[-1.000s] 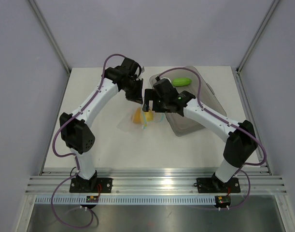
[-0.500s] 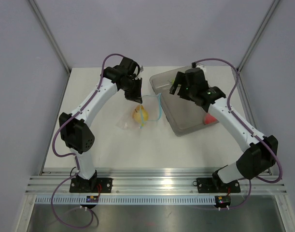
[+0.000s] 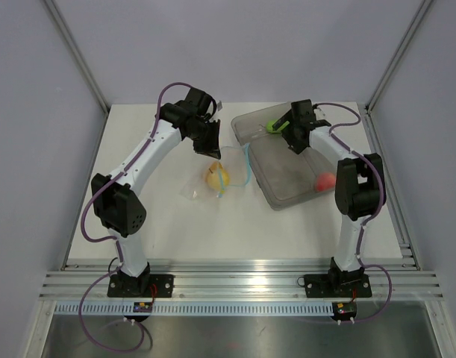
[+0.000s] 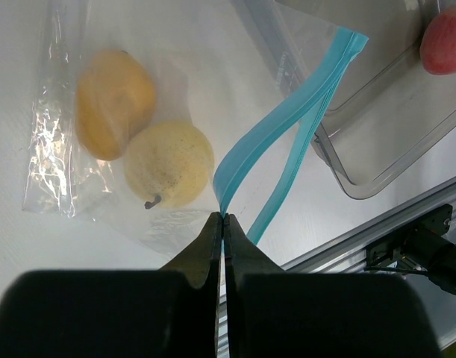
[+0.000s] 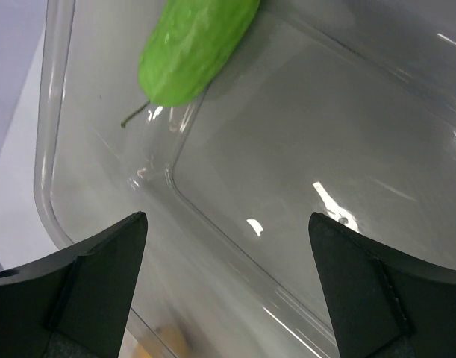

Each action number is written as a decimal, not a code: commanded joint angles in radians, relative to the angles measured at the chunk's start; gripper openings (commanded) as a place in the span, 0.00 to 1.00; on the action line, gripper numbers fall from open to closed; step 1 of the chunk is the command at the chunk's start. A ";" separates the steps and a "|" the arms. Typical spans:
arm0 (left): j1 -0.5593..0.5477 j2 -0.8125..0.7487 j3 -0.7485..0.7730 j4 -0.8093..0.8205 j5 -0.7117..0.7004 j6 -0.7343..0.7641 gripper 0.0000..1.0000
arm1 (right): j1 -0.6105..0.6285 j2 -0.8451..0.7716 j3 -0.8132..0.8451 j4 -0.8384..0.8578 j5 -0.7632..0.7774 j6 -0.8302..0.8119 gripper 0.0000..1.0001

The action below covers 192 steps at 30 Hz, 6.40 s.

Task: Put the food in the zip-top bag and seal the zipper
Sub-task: Place the fake fruit in the zipper food storage bag, then pick up the fake fruit from the bin, then place the fake fruit in the zipper food storage bag, then adjust the zipper food storage bag at the center of the board.

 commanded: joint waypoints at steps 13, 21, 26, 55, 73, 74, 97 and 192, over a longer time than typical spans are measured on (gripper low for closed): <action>0.004 -0.033 0.007 0.025 0.047 0.020 0.00 | -0.048 0.322 0.363 -0.005 0.025 0.212 0.95; 0.006 -0.036 -0.017 0.033 0.050 0.030 0.00 | -0.049 0.383 0.410 0.026 0.102 0.229 0.95; 0.007 -0.034 -0.037 0.039 0.054 0.036 0.00 | -0.048 0.421 0.436 0.049 0.106 0.231 0.94; 0.021 -0.018 -0.005 0.043 0.041 0.024 0.00 | 0.008 -0.147 -0.165 0.333 0.096 0.013 0.38; 0.024 -0.024 -0.016 0.063 0.077 -0.001 0.00 | 0.492 -0.642 -0.405 0.058 0.192 -0.216 0.40; 0.024 -0.024 -0.016 0.062 0.082 -0.004 0.00 | 0.504 -0.619 -0.390 0.055 0.197 -0.220 0.40; 0.024 -0.077 -0.047 0.054 0.080 0.017 0.00 | 0.555 -0.318 -0.170 0.080 0.326 -0.263 0.41; 0.133 -0.180 -0.037 0.036 0.094 0.027 0.00 | 0.454 -0.361 -0.022 0.038 -0.001 -0.363 0.00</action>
